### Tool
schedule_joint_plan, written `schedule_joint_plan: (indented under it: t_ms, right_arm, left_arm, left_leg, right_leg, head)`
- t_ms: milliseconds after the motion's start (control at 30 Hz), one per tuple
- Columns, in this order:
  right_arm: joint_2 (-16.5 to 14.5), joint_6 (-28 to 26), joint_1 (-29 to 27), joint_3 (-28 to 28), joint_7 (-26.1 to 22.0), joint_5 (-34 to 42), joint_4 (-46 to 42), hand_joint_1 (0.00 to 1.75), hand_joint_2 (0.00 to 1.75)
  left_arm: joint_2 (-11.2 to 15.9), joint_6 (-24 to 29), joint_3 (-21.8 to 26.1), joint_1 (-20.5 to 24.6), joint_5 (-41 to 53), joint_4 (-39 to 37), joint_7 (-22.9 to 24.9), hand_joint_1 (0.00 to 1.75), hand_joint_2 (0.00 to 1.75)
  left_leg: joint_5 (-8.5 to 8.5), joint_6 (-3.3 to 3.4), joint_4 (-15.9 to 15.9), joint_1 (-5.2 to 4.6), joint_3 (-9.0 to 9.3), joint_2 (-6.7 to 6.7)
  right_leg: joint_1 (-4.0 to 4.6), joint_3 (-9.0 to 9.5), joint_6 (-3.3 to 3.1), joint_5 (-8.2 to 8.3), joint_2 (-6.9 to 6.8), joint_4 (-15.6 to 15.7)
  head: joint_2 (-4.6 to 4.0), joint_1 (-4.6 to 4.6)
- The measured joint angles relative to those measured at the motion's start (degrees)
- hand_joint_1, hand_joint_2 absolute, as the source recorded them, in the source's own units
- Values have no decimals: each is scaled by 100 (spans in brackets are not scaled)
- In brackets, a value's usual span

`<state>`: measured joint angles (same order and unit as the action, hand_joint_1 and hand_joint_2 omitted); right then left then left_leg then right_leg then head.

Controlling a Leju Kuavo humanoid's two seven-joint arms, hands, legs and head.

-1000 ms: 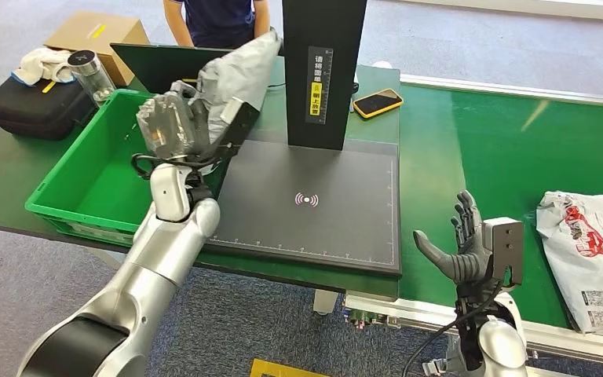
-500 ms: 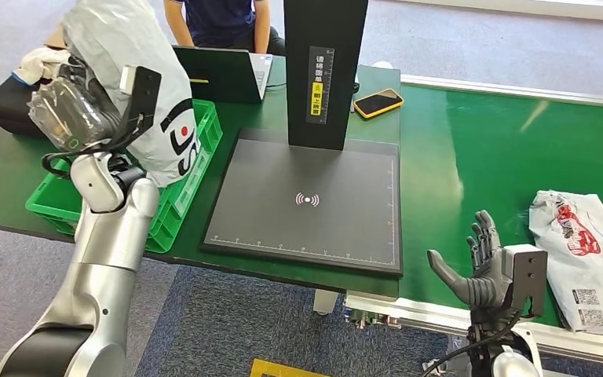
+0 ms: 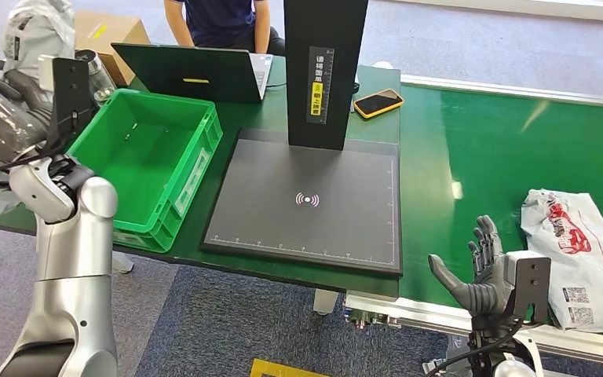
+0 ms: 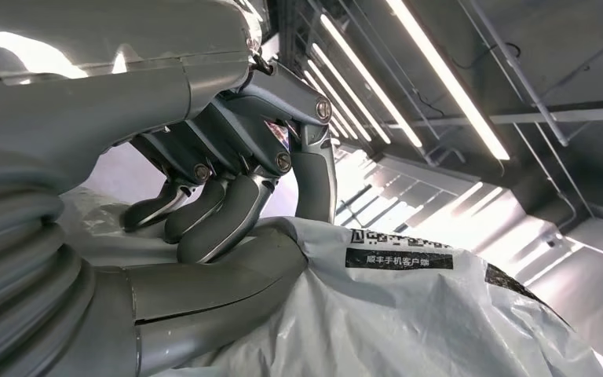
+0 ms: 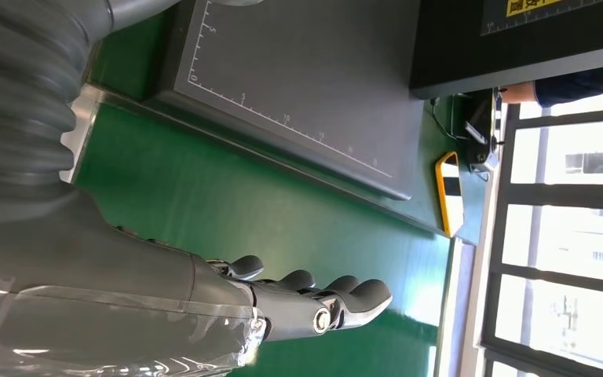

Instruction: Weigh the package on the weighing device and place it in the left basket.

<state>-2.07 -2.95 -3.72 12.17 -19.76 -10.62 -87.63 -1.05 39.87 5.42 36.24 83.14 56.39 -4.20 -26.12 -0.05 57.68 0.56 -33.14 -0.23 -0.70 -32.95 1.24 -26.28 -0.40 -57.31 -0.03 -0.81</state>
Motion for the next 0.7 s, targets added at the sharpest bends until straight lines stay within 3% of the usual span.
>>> schedule_joint_plan:
  t_ms: [133, 267, 700]
  right_arm:
    - [-23, 0, 0, 0, 10, -10, -8, 0, 175]
    - [-29, 2, 3, 0, 14, -17, -7, 0, 175]
    - [-31, -7, 107, -35, 45, -64, 27, 0, 175]
  left_arm:
    - [3, -188, 94, 67, 26, -157, 76, 175, 175]
    - [17, -480, 119, 230, -103, -846, 122, 175, 175]
    - [-47, -600, 116, 624, -334, -2670, 242, 175, 175]
  left_leg:
    - [0, 0, 1, -1, 1, -1]
    - [1, 0, 1, -1, 3, -1]
    - [0, 0, 0, -1, 0, 2]
  right_leg:
    - [-1, 1, 0, 0, -1, 0]
    - [-1, 1, 1, 1, 0, 1]
    - [-1, -3, 0, 0, 5, 0]
  head:
    - [1, 0]
    - [-1, 0]
    - [0, -1]
